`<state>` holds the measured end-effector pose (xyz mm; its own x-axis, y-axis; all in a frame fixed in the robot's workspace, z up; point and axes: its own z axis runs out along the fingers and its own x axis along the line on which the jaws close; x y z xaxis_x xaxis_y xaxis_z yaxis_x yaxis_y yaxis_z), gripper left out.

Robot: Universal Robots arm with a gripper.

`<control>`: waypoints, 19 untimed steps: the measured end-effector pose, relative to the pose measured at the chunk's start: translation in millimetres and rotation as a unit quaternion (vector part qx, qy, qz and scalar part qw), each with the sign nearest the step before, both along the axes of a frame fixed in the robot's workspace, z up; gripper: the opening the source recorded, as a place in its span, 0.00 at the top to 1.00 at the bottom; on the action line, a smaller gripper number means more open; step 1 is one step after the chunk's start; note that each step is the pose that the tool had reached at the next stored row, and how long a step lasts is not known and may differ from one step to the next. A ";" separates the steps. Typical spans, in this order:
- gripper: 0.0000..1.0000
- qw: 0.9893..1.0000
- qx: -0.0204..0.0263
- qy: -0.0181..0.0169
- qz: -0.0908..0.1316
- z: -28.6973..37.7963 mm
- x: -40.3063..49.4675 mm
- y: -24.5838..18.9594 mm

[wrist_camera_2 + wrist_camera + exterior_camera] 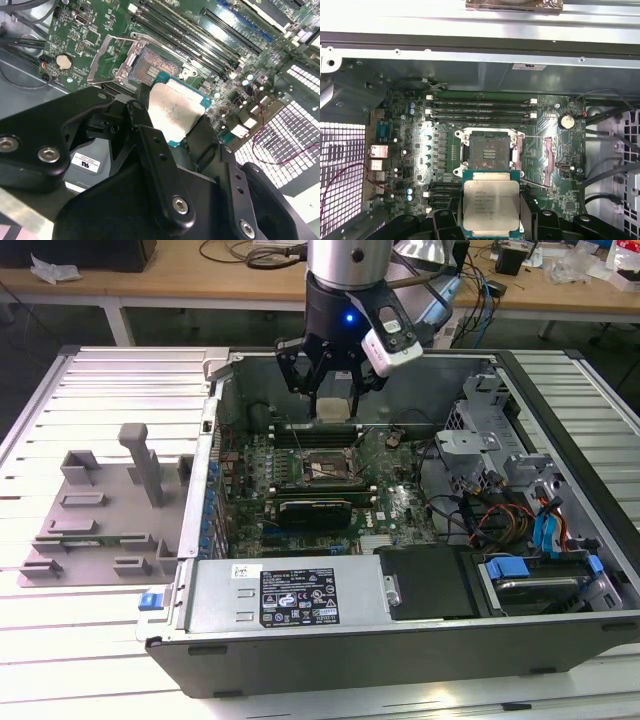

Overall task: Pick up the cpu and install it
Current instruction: 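Pick up the cpu and move it towards the insertion slot, then place the cpu into insertion slot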

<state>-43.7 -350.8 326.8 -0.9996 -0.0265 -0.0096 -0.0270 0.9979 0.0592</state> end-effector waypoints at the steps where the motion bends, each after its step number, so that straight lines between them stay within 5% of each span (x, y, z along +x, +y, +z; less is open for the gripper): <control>1: 0.45 1.000 0.000 0.000 0.000 -1.4 0.0 0.5; 10: 0.45 1.000 0.000 0.000 0.000 -20.4 0.1 7.7; 19: 0.45 1.000 0.000 0.000 0.000 -21.0 0.1 7.8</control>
